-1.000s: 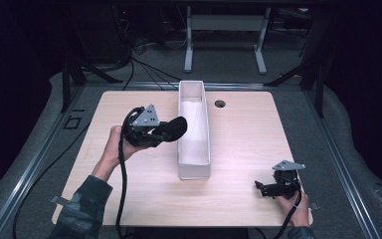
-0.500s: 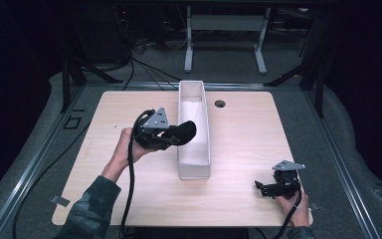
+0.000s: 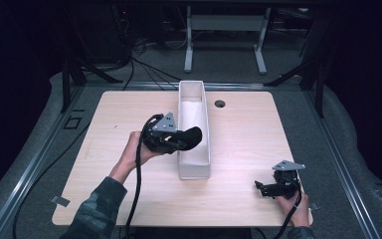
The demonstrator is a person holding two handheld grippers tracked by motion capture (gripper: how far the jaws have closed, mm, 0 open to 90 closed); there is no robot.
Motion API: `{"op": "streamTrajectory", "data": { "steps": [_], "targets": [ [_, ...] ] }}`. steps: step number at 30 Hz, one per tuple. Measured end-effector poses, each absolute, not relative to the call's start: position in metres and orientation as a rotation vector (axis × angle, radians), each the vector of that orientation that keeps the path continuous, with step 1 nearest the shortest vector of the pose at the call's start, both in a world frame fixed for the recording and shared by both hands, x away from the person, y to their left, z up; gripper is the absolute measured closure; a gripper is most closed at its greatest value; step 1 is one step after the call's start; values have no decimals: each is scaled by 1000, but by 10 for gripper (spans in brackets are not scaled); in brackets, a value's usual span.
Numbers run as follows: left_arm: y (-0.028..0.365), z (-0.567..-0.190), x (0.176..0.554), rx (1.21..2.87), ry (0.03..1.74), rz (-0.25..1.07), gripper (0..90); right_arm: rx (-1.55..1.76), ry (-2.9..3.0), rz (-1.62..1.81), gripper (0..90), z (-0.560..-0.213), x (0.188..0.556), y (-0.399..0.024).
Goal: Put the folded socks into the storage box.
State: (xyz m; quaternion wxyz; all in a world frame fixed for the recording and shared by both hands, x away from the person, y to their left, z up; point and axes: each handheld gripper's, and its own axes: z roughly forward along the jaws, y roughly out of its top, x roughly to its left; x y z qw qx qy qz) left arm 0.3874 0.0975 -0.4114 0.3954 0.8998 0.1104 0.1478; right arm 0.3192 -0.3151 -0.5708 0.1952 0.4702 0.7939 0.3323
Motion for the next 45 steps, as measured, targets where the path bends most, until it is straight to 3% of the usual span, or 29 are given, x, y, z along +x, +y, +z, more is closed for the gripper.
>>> {"op": "streamTrajectory", "data": {
  "steps": [45],
  "targets": [
    [60, -449, 397, 2480, 271, 172, 549, 1317, 2225, 931, 0, -571, 319, -315]
  ]
}}
